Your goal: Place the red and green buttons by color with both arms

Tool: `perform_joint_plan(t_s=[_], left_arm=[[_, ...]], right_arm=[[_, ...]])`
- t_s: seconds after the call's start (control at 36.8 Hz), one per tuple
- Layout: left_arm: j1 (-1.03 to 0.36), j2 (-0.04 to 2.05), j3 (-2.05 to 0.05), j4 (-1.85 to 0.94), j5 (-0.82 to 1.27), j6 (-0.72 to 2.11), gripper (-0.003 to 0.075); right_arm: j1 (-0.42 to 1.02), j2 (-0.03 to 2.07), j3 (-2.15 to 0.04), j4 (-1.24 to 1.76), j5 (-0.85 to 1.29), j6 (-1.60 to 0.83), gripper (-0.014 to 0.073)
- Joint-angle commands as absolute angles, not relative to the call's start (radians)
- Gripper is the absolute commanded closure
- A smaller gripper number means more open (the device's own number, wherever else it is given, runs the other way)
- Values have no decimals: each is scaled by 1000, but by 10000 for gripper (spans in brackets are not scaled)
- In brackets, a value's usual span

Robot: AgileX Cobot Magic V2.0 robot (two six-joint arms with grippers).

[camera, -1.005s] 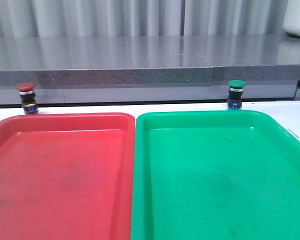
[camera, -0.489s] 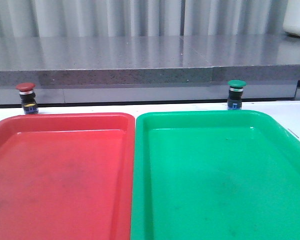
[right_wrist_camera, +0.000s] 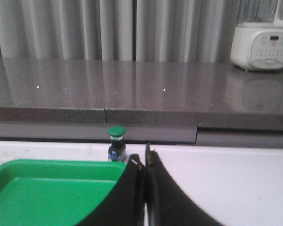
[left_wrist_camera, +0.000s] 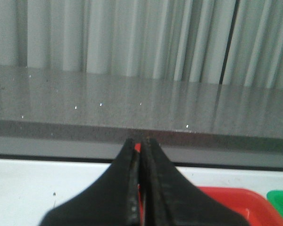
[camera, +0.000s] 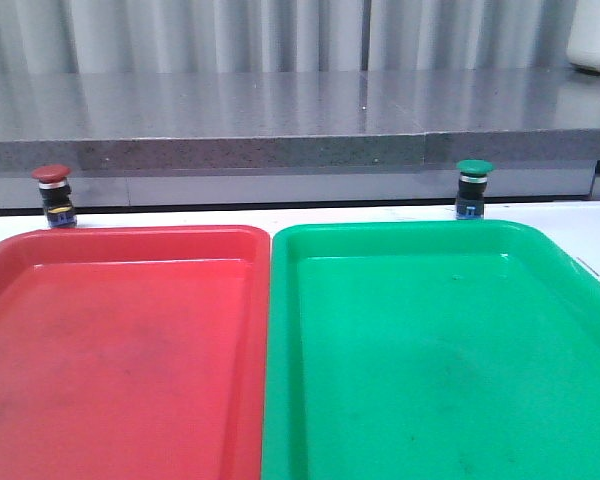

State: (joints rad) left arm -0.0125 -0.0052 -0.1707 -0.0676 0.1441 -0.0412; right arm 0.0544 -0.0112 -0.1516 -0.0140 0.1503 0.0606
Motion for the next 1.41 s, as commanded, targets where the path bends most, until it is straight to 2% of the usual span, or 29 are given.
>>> perform_joint_plan(t_s=[0.0,0.14,0.27,0.49,0.76,0.81,0.87,0.95,0.98,1.0,1.06,1.38], left_arm=[[-12,17,-327,-78,181,-42,740],[-12,125,-540,-78,352,-42,740],[-12,249,-662,-78,453,-42,740],[-12,370,-665,-78,557,-42,740],[-12,442,-637,-69,537,-42,731],[-12,464,-636,-49,537,-42,650],[-12,485,-636,-39,529,-42,500],[-12,528,-636,-39,499,-42,233],[-12,546,-636,-39,488,-42,164],[-12,566,-636,-39,478,-42,130],[-12,625,-654,-39,468,-30,121],[-13,1185,-956,-43,427,-5,122]], right_arm=[[51,-10,-278,-25,132,26,664],[51,92,-460,-25,275,12,664],[51,241,-584,-25,410,6,664],[51,433,-586,-25,492,6,664],[51,562,-585,-25,490,5,645],[51,569,-585,-26,490,0,553],[51,574,-585,-26,490,0,405],[51,583,-585,-26,490,0,153],[51,584,-585,-26,490,0,95],[51,584,-585,-26,491,0,46],[51,584,-585,-26,491,0,13],[51,584,-585,-26,491,0,13]])
